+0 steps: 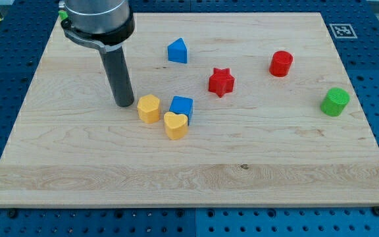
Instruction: Place the yellow hexagon left to the red star
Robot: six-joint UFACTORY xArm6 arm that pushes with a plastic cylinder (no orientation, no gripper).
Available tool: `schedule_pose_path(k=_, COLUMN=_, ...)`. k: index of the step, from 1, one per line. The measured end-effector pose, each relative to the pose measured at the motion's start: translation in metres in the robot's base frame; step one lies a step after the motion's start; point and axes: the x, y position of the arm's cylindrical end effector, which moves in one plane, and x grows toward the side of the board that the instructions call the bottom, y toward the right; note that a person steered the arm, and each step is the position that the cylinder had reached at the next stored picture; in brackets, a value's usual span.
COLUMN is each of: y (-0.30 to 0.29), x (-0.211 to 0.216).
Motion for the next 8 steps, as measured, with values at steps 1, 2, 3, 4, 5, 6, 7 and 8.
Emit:
schedule_pose_path(k=1, y=0.000, x=0.000)
schedule_pose_path(k=2, y=0.001, x=0.010)
schedule_pose_path(k=3, y=0.008, x=0.041)
schedule_pose_path(k=4, y=0.021, x=0.073)
schedule_pose_path(k=5, y=0.036, x=0.071)
schedule_pose_path(k=6, y=0.047, x=0.038)
schedule_pose_path(k=7, y=0.047, x=0.002)
schedule_pose_path(k=8, y=0.046, x=-0.017)
